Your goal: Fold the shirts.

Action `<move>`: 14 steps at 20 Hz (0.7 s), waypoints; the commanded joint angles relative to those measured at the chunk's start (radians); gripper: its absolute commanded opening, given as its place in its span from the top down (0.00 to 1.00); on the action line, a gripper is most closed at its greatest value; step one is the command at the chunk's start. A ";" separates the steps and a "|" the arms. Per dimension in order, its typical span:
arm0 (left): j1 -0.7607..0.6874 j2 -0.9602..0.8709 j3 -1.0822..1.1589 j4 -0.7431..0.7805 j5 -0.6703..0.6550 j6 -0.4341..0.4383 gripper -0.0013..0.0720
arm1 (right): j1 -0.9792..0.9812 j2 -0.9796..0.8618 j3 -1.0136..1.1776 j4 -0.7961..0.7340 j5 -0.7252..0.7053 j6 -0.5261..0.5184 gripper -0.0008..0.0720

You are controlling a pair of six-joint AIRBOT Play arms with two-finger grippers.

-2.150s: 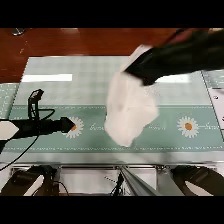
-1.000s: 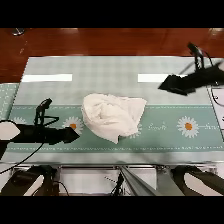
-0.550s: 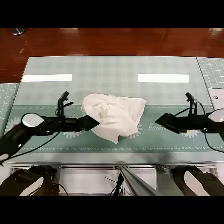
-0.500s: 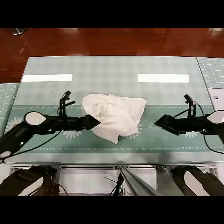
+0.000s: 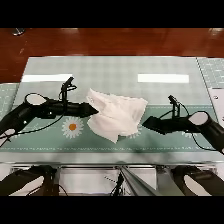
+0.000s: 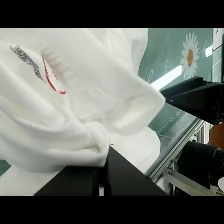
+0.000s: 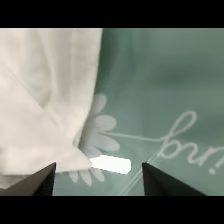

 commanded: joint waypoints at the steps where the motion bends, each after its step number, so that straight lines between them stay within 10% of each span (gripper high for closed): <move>1: 0.026 -0.008 0.019 0.005 -0.053 0.010 0.95 | 0.072 -0.150 0.102 0.050 -0.088 0.019 0.14; 8: 0.026 -0.008 0.019 0.005 -0.057 0.010 0.95 | 0.133 -0.463 0.354 0.093 -0.057 0.018 0.15; 9: 0.026 -0.008 0.019 0.005 -0.057 0.010 0.95 | 0.139 -0.484 0.382 0.092 -0.048 0.018 0.28; 11: 0.028 -0.008 0.020 0.005 -0.057 0.010 0.95 | 0.138 -0.496 0.431 0.090 -0.032 -0.011 0.95; 14: 0.073 -0.002 0.063 0.004 -0.090 0.010 0.95 | 0.087 -0.494 0.603 0.029 0.119 -0.031 0.95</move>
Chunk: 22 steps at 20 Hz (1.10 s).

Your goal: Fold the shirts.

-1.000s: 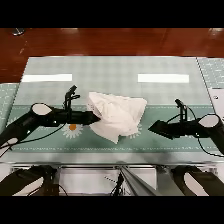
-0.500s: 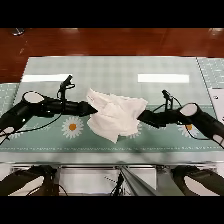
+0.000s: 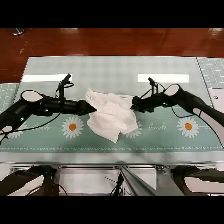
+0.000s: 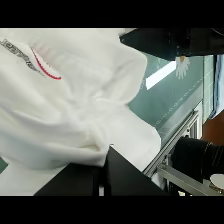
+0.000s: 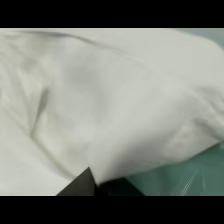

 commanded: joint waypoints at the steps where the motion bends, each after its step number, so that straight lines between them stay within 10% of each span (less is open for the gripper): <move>1: 0.055 0.005 0.071 -0.002 -0.054 0.000 0.95 | -0.045 -0.011 0.212 -0.077 0.163 -0.014 0.95; 10: 0.232 0.023 0.949 0.137 -0.201 -0.208 0.95 | -0.132 0.185 1.216 -0.454 0.426 0.111 0.95; 15: 0.253 0.184 1.226 0.616 -0.359 -0.424 0.95 | -0.132 0.550 1.145 -0.582 0.463 0.081 0.95; 22: 0.253 0.509 1.198 0.771 -0.602 -0.489 0.95 | -0.132 0.885 0.958 -0.666 0.570 0.138 0.95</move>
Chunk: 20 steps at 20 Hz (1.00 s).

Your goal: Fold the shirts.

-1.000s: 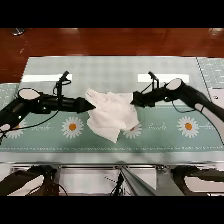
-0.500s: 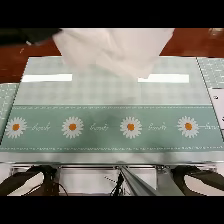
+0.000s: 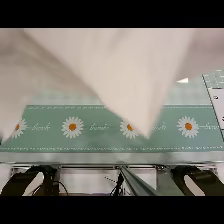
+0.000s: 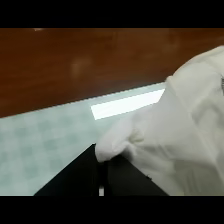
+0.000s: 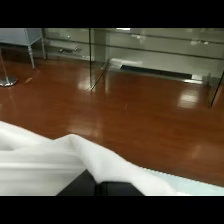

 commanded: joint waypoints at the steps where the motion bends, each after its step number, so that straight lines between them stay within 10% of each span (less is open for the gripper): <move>1: 0.002 0.138 -0.038 0.108 -0.167 -0.065 0.95 | -0.001 0.130 -0.079 -0.037 0.074 0.039 0.95; 7: 0.002 0.310 -0.595 0.163 -0.224 -0.132 0.95 | -0.001 0.173 -0.434 0.016 0.190 0.087 0.95; 11: 0.002 0.290 -1.112 0.068 0.015 -0.118 0.95 | -0.001 0.137 -0.768 -0.052 -0.006 0.098 0.96; 16: 0.002 -0.063 -1.323 -0.203 0.471 0.090 0.95 | -0.055 -0.206 -0.792 -0.116 -0.193 0.128 0.96; 20: -0.013 -0.447 -1.146 -0.272 0.520 0.154 0.95 | -0.132 -0.519 -0.653 0.113 -0.278 0.074 0.95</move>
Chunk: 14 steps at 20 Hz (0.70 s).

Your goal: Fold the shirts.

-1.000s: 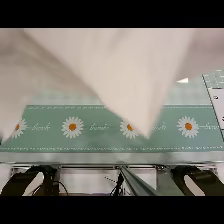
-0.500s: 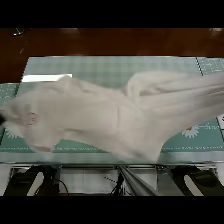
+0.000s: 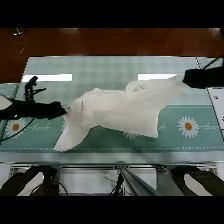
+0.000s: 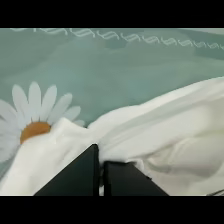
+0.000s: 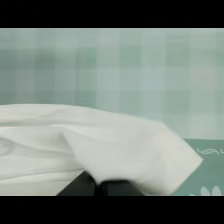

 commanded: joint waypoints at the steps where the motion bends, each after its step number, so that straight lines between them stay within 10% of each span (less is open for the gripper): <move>1: -0.023 -0.309 0.122 -0.104 0.099 0.069 0.95 | -0.044 -0.264 0.109 0.194 -0.110 -0.042 0.95; 3: -0.055 -0.417 0.227 -0.126 0.091 0.068 0.86 | -0.047 -0.380 0.185 0.282 -0.138 -0.043 0.95; 5: -0.083 -0.480 0.317 -0.123 0.036 0.068 0.04 | -0.049 -0.471 0.241 0.335 -0.132 -0.037 0.88; 7: -0.076 -0.505 0.415 -0.012 -0.096 0.061 0.02 | -0.056 -0.517 0.272 0.349 -0.098 -0.042 0.12; 11: 0.054 -0.420 0.489 0.342 -0.330 -0.007 0.02 | -0.195 -0.484 0.303 0.226 0.128 -0.092 0.13; 14: 0.184 -0.275 0.318 0.277 -0.291 0.009 0.02 | -0.339 -0.389 0.194 0.136 0.235 -0.148 0.13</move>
